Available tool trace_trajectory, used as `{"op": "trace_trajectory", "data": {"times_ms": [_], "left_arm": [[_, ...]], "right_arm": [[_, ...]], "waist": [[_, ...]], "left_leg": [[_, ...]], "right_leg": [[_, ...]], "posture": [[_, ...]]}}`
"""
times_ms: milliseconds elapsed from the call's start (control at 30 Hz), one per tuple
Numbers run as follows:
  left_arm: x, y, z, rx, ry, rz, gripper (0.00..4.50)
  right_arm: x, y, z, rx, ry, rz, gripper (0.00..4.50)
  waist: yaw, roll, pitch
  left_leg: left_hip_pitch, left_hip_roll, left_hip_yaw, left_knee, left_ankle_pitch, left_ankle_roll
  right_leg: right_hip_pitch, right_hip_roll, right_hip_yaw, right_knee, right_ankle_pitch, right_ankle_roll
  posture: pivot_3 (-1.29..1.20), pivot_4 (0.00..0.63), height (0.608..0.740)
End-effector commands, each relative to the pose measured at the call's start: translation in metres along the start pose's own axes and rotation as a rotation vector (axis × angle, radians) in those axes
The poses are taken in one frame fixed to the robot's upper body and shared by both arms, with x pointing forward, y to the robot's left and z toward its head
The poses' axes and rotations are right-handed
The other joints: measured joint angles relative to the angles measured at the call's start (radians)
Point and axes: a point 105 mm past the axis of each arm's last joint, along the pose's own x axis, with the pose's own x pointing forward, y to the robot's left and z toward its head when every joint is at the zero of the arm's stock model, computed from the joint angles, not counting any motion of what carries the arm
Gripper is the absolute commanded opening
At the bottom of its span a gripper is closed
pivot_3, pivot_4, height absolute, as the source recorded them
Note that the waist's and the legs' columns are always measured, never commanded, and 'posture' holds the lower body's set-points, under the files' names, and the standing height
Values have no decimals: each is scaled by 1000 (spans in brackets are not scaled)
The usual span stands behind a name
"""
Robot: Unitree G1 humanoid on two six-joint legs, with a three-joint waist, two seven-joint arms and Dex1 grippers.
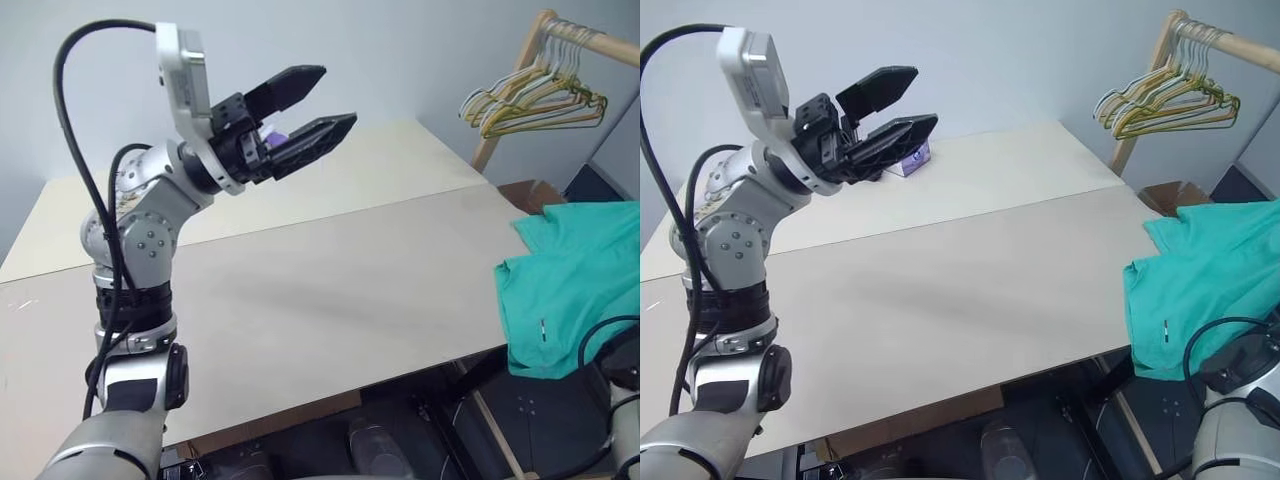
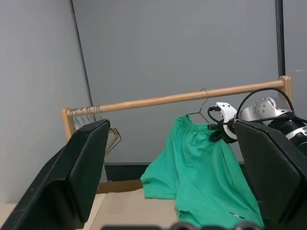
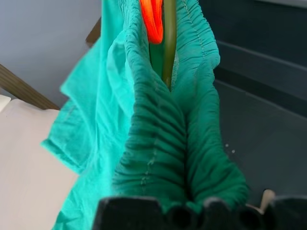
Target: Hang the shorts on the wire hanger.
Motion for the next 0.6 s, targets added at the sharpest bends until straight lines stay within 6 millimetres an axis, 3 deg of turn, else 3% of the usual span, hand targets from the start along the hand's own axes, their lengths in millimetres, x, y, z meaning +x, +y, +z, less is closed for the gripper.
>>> {"op": "trace_trajectory", "data": {"times_ms": [33,300,467,600], "left_arm": [[-1,-2,8,46,0,5,4500],[-6,2,10,69,42,46,4500],[-14,0,10,77,80,56,4500],[-18,3,13,90,93,78,4500]], "right_arm": [[-8,7,14,17,-71,41,1643],[-25,21,17,-43,-139,76,4432],[-37,21,22,-131,-243,43,4432],[-49,24,38,-247,-463,-42,4432]], "waist": [[0,0,0],[13,0,0],[51,0,0],[72,0,0]], "left_leg": [[0,0,0,0,0,0],[1,0,0,0,0,0],[0,0,0,-1,0,0],[1,0,2,-1,0,0]], "right_leg": [[0,0,0,0,0,0],[0,0,0,0,0,0],[0,0,1,0,0,0],[0,1,3,-1,0,0]], "posture": [[-180,0,740],[-133,6,740],[-118,25,740],[-111,38,740]]}}
